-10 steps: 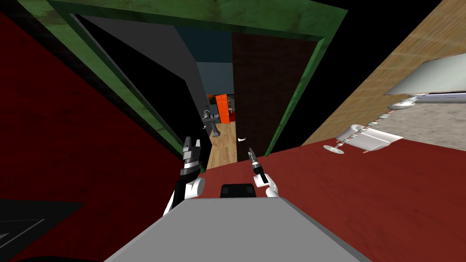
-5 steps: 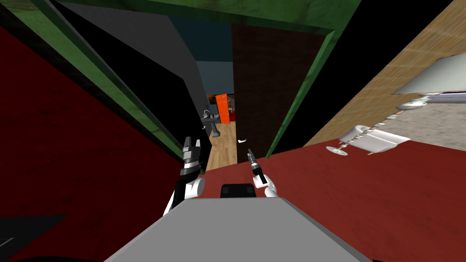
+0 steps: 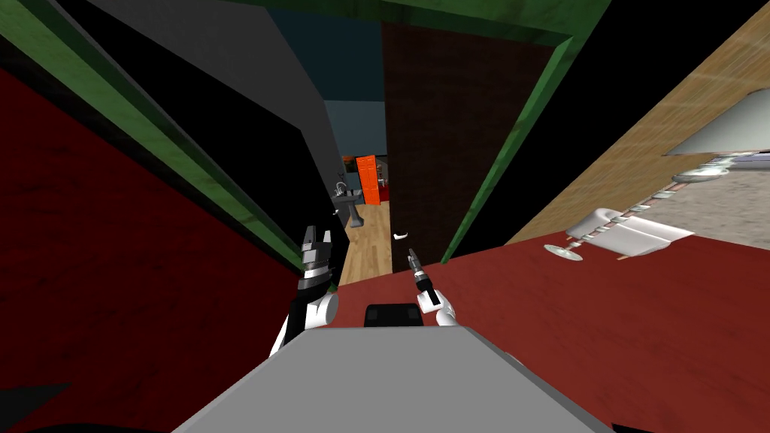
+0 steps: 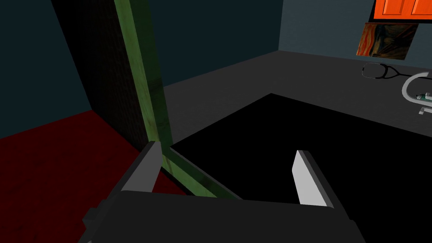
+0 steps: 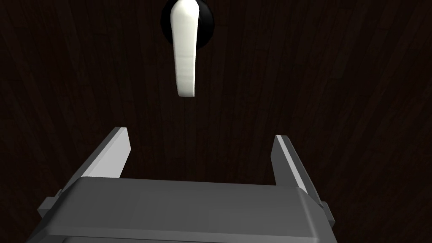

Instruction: Push the door open

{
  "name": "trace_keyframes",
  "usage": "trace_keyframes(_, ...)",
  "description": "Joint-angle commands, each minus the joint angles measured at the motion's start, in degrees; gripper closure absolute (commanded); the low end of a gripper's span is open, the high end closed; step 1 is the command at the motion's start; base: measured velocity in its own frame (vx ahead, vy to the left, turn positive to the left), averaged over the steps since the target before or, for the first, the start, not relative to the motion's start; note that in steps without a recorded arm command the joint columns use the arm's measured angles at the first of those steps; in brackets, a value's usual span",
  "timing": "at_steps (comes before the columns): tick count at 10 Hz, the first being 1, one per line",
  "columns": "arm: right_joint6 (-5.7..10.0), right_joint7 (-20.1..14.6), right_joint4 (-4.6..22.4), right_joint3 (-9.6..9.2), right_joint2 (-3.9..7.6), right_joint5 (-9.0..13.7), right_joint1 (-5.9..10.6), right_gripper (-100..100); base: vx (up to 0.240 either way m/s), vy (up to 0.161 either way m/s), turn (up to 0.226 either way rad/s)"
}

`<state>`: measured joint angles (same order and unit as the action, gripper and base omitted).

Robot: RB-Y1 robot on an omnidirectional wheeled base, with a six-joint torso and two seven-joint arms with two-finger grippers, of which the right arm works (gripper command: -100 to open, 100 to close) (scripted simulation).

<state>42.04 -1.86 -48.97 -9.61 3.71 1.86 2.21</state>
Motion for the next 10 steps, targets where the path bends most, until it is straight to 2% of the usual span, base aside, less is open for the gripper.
trace_keyframes(1,0.48,-0.11,1.70,-0.20,-0.08,0.16,0.60,-100,0.104,-0.005,0.007)
trace_keyframes(4,1.28,-0.28,4.98,-0.63,-0.37,0.47,1.74,-100,0.105,-0.019,0.009)
trace_keyframes(6,1.57,-0.21,5.19,-0.32,-0.01,0.51,1.82,-100,0.093,0.012,0.017)
trace_keyframes(10,1.94,0.00,5.80,0.11,0.09,0.66,1.91,-100,0.189,0.023,0.026)
